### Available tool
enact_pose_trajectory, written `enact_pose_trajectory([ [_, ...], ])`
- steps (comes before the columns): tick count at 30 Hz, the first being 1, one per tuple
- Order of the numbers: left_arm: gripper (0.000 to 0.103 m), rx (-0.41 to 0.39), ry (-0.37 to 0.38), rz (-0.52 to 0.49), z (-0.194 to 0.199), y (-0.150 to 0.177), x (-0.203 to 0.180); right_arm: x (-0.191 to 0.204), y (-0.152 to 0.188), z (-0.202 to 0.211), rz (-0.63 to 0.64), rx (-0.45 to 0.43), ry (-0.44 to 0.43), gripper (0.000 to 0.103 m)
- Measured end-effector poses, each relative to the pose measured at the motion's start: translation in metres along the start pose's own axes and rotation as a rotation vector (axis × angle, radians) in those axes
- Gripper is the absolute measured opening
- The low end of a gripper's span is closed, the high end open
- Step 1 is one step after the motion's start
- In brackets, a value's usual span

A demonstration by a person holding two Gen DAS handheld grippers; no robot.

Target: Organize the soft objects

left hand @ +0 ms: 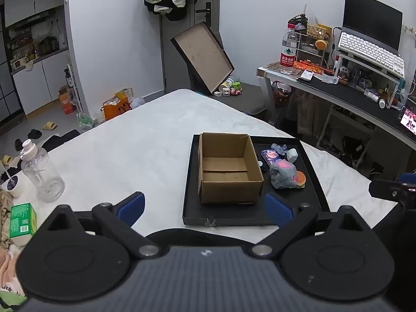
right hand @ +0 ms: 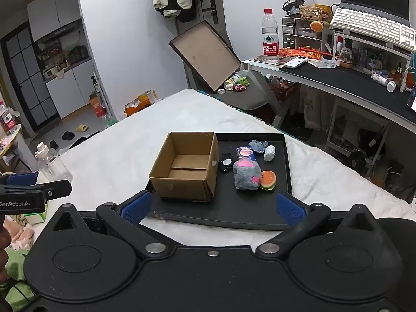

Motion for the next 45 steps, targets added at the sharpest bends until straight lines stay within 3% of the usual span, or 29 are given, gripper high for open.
enact_pose_trajectory([
  [45,0.098,0.004,-0.015,-0.013,-0.005,0.002,0.007,-0.007,0.004,-0.008,-0.027,0.007,-0.016,0.103],
])
Point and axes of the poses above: each gripper's, at about its wrist camera, not at the fingertips, and z roughly against the way its jaws point, x to its left, y to its underside, the point moved 7 cm from there along -z, roughly the way its jaws point, and after that the axes turned 15 degrees about y, right-handed, at the moved point
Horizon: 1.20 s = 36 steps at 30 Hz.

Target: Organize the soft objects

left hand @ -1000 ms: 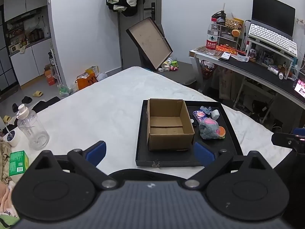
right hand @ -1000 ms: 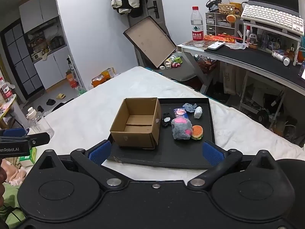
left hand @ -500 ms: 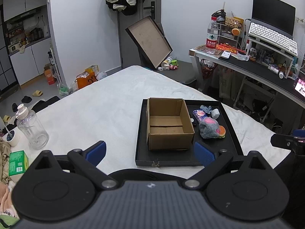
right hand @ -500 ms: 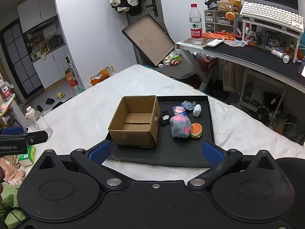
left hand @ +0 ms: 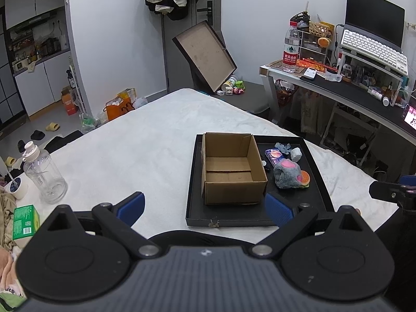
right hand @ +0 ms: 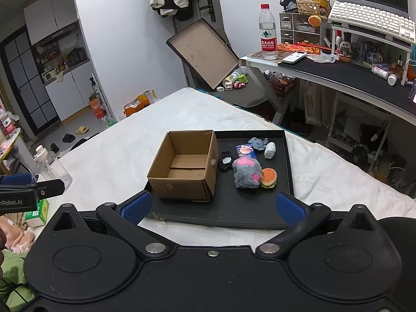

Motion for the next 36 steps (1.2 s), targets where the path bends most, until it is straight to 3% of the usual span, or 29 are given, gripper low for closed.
enact_pose_trajectory([
  [36,0.098,0.041,-0.008,0.013,-0.026,0.0,0.004,-0.004,0.0,-0.023,-0.009,0.045,-0.003,0.103],
])
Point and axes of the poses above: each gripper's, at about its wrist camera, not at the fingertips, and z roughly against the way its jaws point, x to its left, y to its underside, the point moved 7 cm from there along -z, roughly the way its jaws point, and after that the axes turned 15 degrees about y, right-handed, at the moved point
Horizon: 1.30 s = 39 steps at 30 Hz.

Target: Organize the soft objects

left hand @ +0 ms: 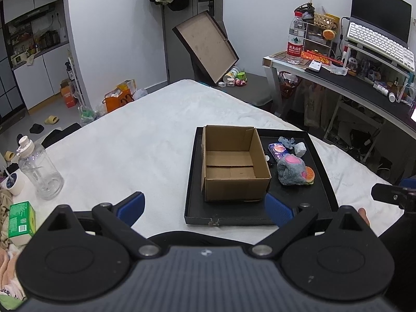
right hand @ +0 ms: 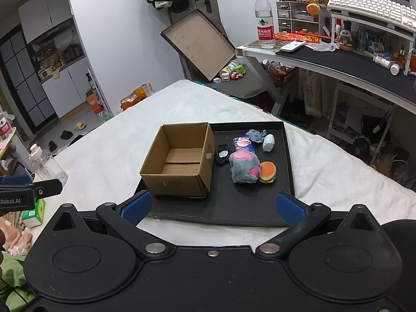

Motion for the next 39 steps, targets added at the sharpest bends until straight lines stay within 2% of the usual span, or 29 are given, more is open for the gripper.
enact_pose_trajectory([
  [21,0.098,0.069,0.026,0.022,-0.053,-0.014,-0.001,-0.007,-0.008,-0.038,-0.012,0.062,0.011,0.103],
  [39,0.098,0.149,-0.003,0.046,-0.118,-0.032,0.011,-0.014,-0.025,-0.109,0.007,0.135,0.016,0.103],
])
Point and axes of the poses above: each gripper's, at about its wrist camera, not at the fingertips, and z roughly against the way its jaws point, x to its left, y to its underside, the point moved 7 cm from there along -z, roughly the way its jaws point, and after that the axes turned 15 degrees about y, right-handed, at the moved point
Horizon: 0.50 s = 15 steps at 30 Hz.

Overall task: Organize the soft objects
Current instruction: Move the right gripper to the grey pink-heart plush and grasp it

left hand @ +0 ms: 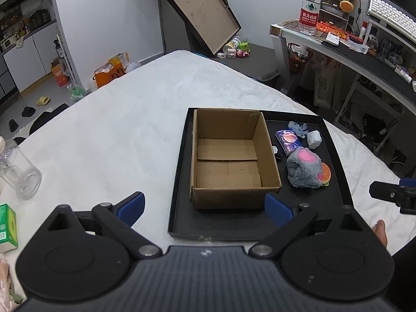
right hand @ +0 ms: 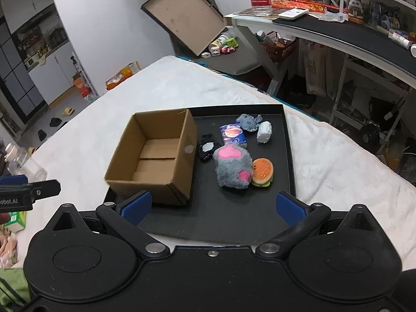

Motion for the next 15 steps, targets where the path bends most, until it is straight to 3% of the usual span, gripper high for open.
enact_pose_trajectory([
  [15,0.098,0.068,-0.001,0.012,-0.068,-0.019,0.009,-0.021,-0.018,-0.065,-0.103,0.082,-0.028,0.103],
])
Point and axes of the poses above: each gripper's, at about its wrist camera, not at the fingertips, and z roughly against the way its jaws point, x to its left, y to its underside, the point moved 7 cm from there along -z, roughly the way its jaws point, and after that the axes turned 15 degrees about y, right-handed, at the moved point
